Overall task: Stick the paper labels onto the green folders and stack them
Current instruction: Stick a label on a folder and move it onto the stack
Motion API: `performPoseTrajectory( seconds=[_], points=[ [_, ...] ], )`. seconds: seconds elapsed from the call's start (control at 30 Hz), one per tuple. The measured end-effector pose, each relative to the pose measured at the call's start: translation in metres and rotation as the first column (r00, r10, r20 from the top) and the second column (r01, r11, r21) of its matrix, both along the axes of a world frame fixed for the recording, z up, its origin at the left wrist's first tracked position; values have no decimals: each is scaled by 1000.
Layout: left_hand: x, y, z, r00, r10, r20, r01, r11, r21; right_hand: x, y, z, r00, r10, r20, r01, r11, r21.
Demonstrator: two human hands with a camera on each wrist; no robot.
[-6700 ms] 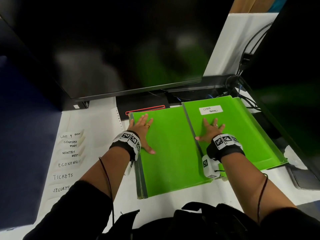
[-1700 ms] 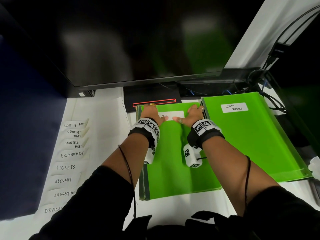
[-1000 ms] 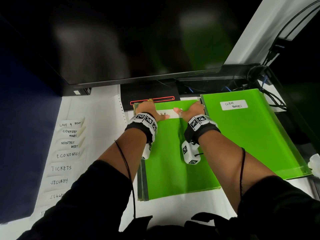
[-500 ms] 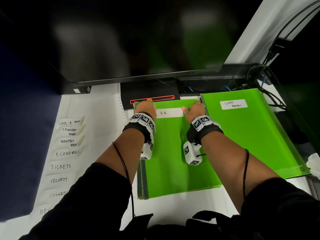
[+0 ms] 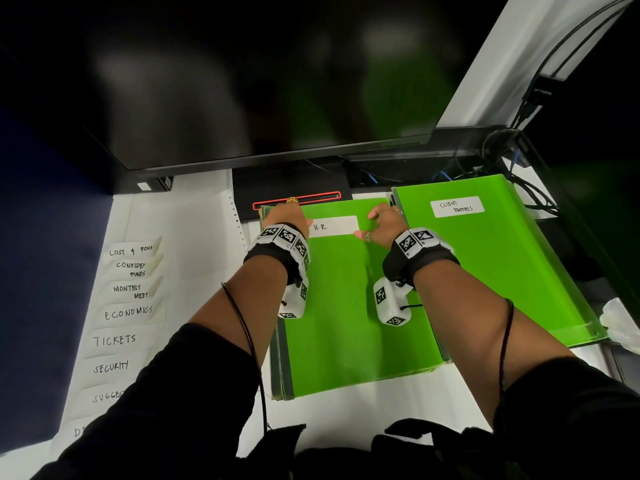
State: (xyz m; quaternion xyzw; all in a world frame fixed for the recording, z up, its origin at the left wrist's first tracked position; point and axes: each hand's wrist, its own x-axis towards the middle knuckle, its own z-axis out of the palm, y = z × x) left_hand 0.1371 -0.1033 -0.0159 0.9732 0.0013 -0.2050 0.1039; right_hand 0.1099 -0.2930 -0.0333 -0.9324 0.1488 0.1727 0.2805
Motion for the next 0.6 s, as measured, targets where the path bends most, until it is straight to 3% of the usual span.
performPoseTrajectory(
  seconds=[0.17,0.3,0.4,0.6],
  points=[
    [-4,3,1,995,-55,-86,55,998,-2,3,11,4,998,-55,-25,55,998,-36],
    [-7,7,0,997,-62,-46,60,997,-39,4,26,-1,991,-134,3,133,982,-136],
    [-8,8,-1,998,-52,-26,50,997,-64,6,24,0,981,-184,68,190,978,-91],
    [-11,5,-4,999,-15,-28,13,997,-79,4,15,2,994,-105,11,106,994,-39]
  ],
)
